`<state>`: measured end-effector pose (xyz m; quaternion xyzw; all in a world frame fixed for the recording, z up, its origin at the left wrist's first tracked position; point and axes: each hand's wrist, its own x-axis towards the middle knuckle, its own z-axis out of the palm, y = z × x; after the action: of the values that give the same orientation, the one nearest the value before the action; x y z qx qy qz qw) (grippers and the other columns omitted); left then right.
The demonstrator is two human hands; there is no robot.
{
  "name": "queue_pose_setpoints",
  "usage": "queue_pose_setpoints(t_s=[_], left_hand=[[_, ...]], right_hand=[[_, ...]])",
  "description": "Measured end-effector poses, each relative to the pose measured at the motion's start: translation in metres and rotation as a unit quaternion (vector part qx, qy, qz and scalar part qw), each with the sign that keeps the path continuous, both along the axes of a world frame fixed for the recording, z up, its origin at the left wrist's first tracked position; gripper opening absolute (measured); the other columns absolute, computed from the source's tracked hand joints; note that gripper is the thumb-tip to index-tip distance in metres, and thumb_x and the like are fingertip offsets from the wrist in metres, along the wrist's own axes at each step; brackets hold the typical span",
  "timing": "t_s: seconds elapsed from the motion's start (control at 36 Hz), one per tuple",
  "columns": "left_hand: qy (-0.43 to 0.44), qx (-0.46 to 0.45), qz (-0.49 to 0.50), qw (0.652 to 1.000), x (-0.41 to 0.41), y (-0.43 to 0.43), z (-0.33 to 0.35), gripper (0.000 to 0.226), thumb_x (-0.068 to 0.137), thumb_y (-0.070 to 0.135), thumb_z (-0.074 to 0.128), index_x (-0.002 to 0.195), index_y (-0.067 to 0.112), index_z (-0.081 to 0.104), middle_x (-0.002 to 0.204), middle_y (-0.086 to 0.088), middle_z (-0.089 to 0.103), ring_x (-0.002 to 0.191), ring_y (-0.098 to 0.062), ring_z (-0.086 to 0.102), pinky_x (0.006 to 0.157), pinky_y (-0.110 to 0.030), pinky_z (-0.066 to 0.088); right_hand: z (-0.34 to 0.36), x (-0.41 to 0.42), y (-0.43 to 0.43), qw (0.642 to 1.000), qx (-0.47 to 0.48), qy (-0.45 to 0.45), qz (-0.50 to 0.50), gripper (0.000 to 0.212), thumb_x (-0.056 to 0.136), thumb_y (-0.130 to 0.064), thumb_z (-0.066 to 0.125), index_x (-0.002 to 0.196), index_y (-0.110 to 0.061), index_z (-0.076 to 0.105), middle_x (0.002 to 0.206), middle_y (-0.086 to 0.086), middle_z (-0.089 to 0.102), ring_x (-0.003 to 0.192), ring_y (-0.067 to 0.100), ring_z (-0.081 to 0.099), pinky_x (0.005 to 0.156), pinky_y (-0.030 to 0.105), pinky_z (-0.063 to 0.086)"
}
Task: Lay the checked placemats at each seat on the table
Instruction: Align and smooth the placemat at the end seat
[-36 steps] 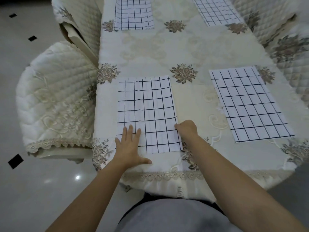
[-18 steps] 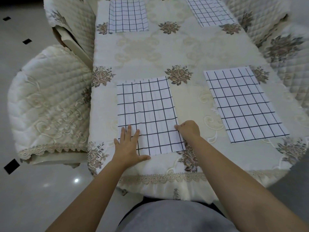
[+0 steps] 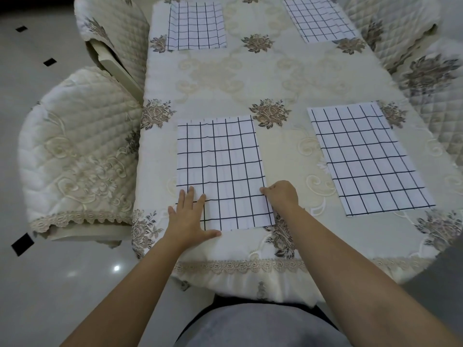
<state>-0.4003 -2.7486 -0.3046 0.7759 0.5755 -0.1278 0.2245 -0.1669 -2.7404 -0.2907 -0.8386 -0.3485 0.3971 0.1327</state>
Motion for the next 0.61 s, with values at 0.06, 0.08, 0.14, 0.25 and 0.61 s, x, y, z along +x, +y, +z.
queue_pose_setpoints(t_s=[0.06,0.08,0.14,0.25,0.61], left_hand=[[0.003,0.001,-0.002,1.0,-0.0002,-0.0002,-0.0005,0.106,0.072,0.069,0.059,0.15,0.022,0.004,0.156,-0.006,-0.018,0.143,-0.027,-0.019,0.113,-0.058,0.008],[0.003,0.001,-0.002,1.0,-0.0001,-0.0004,-0.0008,0.106,0.072,0.069,0.058,0.15,0.022,0.004,0.156,-0.006,-0.018,0.143,-0.027,-0.019,0.113,-0.058,0.008],[0.003,0.0,-0.003,1.0,-0.0003,0.0,-0.0011,0.106,0.072,0.069,0.058,0.15,0.022,0.004,0.156,-0.006,-0.018,0.143,-0.027,-0.019,0.113,-0.059,0.008],[0.001,-0.001,-0.002,1.0,-0.0006,0.0004,-0.0009,0.106,0.071,0.069,0.058,0.15,0.022,0.004,0.156,-0.006,-0.018,0.143,-0.027,-0.019,0.113,-0.059,0.008],[0.0,-0.016,-0.002,1.0,-0.0004,0.0013,0.0012,0.106,0.071,0.069,0.058,0.15,0.023,0.004,0.156,-0.005,-0.019,0.143,-0.026,-0.02,0.113,-0.06,0.007]], right_hand=[[-0.0015,-0.0002,0.0001,1.0,0.002,0.0,-0.005,0.051,0.089,-0.027,0.061,0.05,-0.01,0.033,0.05,0.003,0.035,0.045,0.016,0.034,0.044,0.026,0.024],[-0.0024,-0.0003,-0.0001,1.0,0.004,0.0,-0.007,0.051,0.089,-0.027,0.061,0.05,-0.01,0.033,0.05,0.003,0.036,0.045,0.016,0.034,0.044,0.026,0.024],[-0.0034,-0.0006,-0.0002,1.0,0.007,-0.001,-0.009,0.051,0.089,-0.027,0.061,0.05,-0.01,0.032,0.049,0.003,0.035,0.045,0.016,0.034,0.044,0.026,0.024],[-0.0038,-0.0009,0.0002,1.0,0.005,-0.007,-0.009,0.052,0.089,-0.027,0.061,0.05,-0.01,0.032,0.05,0.004,0.036,0.045,0.017,0.034,0.044,0.026,0.024],[-0.0018,-0.0072,-0.0018,0.998,0.035,-0.046,0.009,0.032,0.087,-0.027,0.061,0.104,-0.004,0.047,0.09,0.006,0.054,0.082,0.024,0.052,0.064,0.028,0.035]])
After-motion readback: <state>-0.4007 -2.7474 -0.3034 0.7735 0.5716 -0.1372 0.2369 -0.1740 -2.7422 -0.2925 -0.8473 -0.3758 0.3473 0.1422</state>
